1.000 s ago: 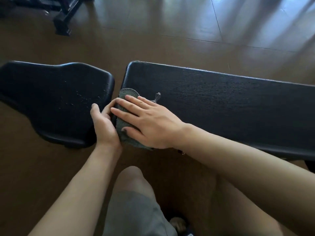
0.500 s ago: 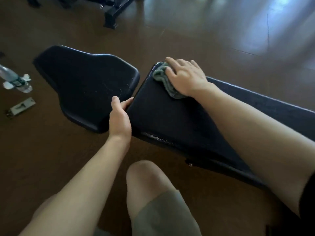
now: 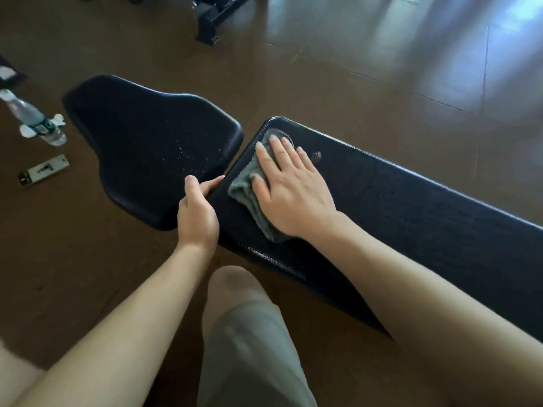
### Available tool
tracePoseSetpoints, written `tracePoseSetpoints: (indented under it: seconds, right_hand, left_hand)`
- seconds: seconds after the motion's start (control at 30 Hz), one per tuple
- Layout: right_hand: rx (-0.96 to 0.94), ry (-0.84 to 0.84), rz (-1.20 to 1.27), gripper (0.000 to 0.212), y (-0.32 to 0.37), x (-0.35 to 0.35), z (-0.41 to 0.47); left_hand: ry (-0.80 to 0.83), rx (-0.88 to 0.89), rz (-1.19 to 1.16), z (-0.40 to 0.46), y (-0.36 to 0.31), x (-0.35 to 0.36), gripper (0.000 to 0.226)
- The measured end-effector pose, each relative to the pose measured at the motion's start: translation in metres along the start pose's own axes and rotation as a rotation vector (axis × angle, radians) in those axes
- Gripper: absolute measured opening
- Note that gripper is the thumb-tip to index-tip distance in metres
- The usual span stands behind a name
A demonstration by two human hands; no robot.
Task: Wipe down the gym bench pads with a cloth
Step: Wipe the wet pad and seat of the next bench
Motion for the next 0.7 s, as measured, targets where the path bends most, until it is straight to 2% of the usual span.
tracePoseSetpoints:
  seconds: [0.1, 0.2, 0.27, 0.37, 0.43, 0.6, 0.7]
  right_hand:
    - [0.089, -0.006, 0.047, 0.063, 0.005, -0.009, 0.052]
    - [0.146, -0.004, 0.065, 0.063, 0.021, -0.006, 0.052]
    - [0.084, -0.018, 0.043, 0.062, 0.038, 0.002, 0.021]
    - [-0.004, -0.011, 0.026, 0.058, 0.05, 0.012, -0.02]
    - [-0.03, -0.065, 0.049, 0.054, 0.049, 0.01, -0.014]
    - [0.041, -0.225, 0.123, 0.039, 0.054, 0.005, 0.057]
    - [0.091, -0.281, 0.294, 0.034, 0.072, -0.008, 0.098]
  left_hand:
    - [0.02, 0.011, 0.034, 0.001, 0.002, -0.002, 0.059]
    - [0.113, 0.003, 0.031, 0.003, 0.0, -0.006, 0.058]
    - [0.204, -0.009, 0.057, 0.005, -0.003, -0.013, 0.054]
    - [0.308, -0.013, 0.232, 0.008, -0.011, -0.035, 0.061]
    - [0.242, 0.064, 0.345, 0.017, -0.023, -0.063, 0.06]
    - [-0.043, 0.267, 0.614, 0.048, -0.071, -0.135, 0.031]
    - [-0.136, 0.191, 0.695, 0.074, -0.082, -0.159, 0.026]
Point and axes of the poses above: each hand's wrist, its own z-axis towards the middle knuckle, its own x-axis out of the palm, y = z × x, the point moved 1 cm from there along z, towards the middle knuckle, and after that the axes turned 15 degrees about y, right-handed, at the moved point
